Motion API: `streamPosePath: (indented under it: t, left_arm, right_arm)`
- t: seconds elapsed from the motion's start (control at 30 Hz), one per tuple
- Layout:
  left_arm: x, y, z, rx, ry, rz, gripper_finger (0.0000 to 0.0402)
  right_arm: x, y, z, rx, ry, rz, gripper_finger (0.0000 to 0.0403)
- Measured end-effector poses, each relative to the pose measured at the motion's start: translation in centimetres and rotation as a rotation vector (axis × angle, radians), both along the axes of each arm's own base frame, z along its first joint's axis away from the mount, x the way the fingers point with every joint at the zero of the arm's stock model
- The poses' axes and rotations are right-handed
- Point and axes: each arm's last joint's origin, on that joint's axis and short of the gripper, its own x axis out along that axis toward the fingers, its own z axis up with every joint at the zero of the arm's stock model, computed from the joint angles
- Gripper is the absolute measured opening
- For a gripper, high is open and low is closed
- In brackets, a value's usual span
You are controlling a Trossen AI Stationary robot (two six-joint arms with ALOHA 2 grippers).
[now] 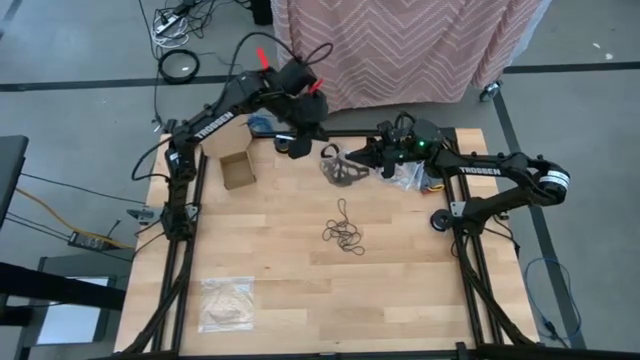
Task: Sort rubber bands
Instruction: Put the black rubber band into the transparent zip bag, then close the transparent zip bag
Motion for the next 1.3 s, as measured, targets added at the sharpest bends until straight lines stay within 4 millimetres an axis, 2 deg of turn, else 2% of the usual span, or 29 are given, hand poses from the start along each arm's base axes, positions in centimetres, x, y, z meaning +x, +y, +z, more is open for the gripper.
streamPosePath:
  t: [0.17, 0.4, 0.63, 0.73, 0.8, 0.93, 1.1, 1.23, 1.3]
  left_arm:
    - [0.4, 0.2, -0.7, 0.012, 0.018, 0.005, 0.001]
    - [1.8, 0.6, -3.4, 0.015, 0.089, 0.019, 0.001]
    - [2.7, -0.8, -5.0, -0.099, 0.085, -0.095, 0.001]
    - [2.8, -0.7, -5.1, -0.079, 0.092, -0.073, 0.001]
    - [2.4, -0.3, -4.4, -0.039, 0.093, -0.029, 0.001]
    - [1.2, 0.4, -1.2, 0.08, 0.039, 0.067, 0.001]
    - [-1.1, 0.6, 1.9, 0.215, -0.04, 0.184, 0.001]
    - [-2.8, 0.3, 4.4, 0.269, -0.114, 0.319, 0.001]
    - [-3.0, 0.0, 5.3, 0.256, -0.172, 0.374, 0.001]
  right_arm:
    - [0.0, -0.1, 0.1, 0.002, -0.009, -0.016, 0.0]
    - [0.0, -0.1, 0.1, 0.002, -0.012, -0.018, 0.0]
    - [-0.1, -0.3, 0.1, 0.003, -0.011, -0.032, 0.0]
    - [-0.1, -0.3, 0.1, 0.003, -0.011, -0.032, 0.0]
    - [-0.2, -0.4, 0.1, 0.003, -0.011, -0.034, 0.0]
    - [-0.3, -0.5, 0.1, 0.0, -0.014, -0.038, 0.0]
    - [-0.4, -1.0, 0.6, -0.015, -0.052, -0.078, 0.0]
    - [0.2, -2.6, 1.6, -0.027, -0.047, -0.229, 0.0]
    - [0.8, -3.7, 2.1, -0.013, 0.023, -0.352, 0.0]
